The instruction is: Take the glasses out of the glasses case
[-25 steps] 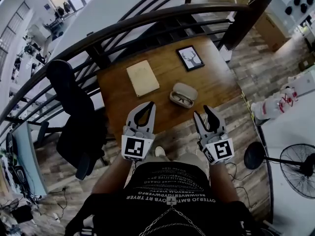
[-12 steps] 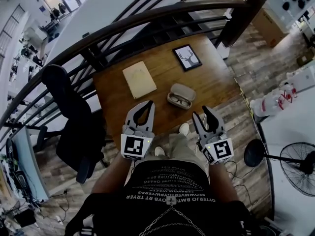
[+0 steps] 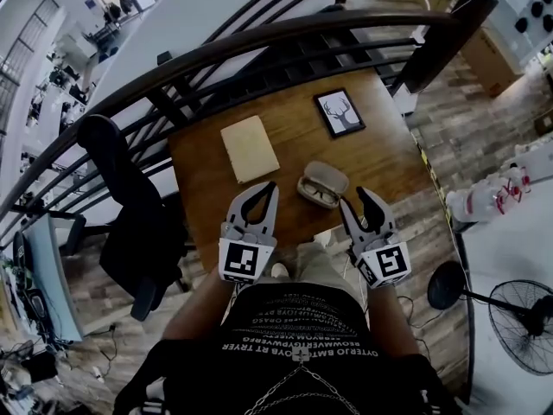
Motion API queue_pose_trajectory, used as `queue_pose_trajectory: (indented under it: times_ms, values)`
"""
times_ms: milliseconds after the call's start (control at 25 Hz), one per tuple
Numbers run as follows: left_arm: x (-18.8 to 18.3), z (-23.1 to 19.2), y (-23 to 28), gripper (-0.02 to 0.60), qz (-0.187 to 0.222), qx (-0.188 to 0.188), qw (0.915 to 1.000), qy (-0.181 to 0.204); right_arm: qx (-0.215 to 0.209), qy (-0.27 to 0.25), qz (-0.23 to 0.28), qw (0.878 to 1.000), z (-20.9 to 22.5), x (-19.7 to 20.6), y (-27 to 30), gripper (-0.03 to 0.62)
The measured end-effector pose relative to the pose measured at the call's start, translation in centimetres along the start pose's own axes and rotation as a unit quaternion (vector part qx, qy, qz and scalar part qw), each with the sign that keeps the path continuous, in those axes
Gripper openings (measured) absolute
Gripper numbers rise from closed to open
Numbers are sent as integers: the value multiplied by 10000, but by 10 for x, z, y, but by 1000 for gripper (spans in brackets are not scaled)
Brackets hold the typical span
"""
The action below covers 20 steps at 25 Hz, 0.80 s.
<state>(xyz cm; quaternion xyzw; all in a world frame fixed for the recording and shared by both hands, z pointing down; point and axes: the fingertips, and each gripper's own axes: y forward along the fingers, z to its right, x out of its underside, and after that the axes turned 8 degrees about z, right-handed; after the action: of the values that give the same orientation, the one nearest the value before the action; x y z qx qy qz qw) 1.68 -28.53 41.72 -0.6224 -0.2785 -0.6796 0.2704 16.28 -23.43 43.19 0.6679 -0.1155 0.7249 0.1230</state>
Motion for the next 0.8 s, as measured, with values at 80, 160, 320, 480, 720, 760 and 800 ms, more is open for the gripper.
queue_pose_trajectory:
  times_ms: [80, 160, 320, 480, 720, 760, 800]
  values:
    - [4, -2, 10, 29, -47, -29, 10000, -15, -66, 43, -118, 9999, 7, 9, 8, 152]
    - [7, -3, 19, 28, -61, -84, 9999, -57, -162, 127, -251, 9995, 12, 20, 12, 150]
    - [21, -8, 39, 28, -89, -224, 9996, -140, -344, 229, -463, 9981, 23, 43, 24, 150]
    - [37, -12, 51, 28, -133, -275, 9994, -151, -438, 276, -712, 9961, 31, 68, 32, 150]
    - [61, -13, 61, 28, -304, -342, 9987, -240, -576, 332, -1007, 9927, 42, 105, 38, 150]
    - [63, -12, 63, 28, -319, -355, 9985, -259, -599, 335, -1064, 9920, 43, 111, 40, 150]
    - [65, -11, 64, 29, -331, -362, 9984, -271, -623, 348, -1118, 9912, 45, 118, 41, 150]
